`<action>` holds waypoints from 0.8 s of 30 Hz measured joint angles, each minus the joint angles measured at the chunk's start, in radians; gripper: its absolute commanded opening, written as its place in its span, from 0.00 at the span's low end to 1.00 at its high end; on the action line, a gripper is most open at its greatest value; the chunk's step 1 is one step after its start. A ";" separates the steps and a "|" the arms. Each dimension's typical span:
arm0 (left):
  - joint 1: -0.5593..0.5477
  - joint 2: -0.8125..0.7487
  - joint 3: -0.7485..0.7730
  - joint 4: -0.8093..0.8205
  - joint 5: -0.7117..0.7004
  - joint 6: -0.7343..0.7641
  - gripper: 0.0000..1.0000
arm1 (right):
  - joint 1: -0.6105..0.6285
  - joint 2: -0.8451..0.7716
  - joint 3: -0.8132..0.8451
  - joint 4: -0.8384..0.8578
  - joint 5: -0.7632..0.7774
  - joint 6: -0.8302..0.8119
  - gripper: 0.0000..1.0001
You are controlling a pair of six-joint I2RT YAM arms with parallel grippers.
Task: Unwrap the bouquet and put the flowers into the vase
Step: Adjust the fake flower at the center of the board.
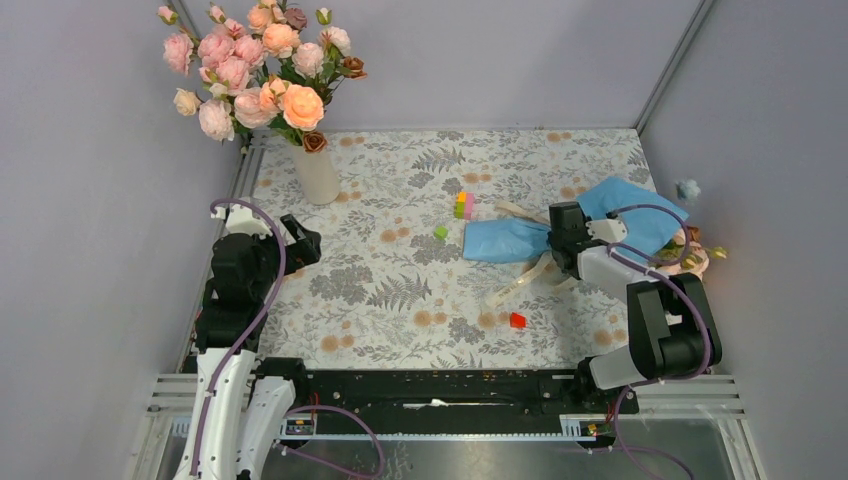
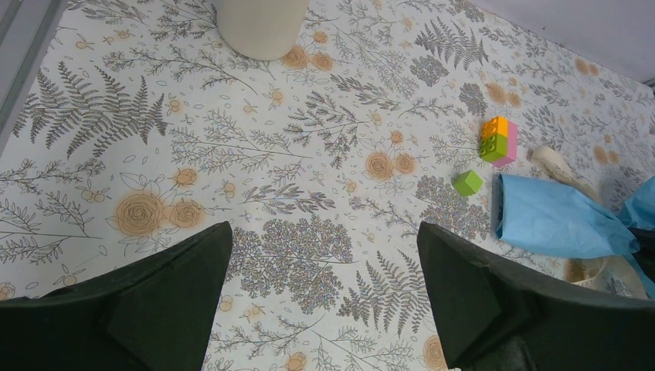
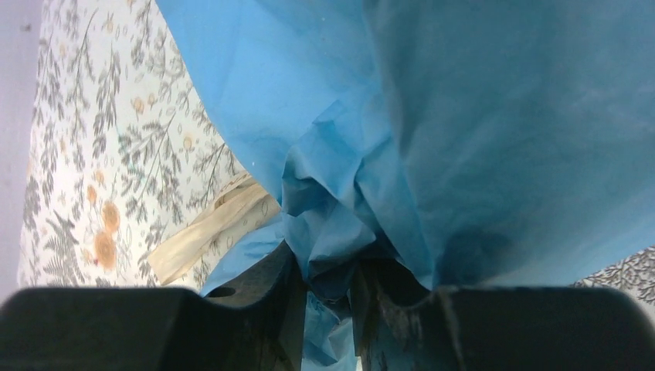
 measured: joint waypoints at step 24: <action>-0.086 -0.014 -0.024 0.026 0.049 0.003 0.99 | 0.346 -0.197 -0.102 -0.010 -0.118 -0.330 0.77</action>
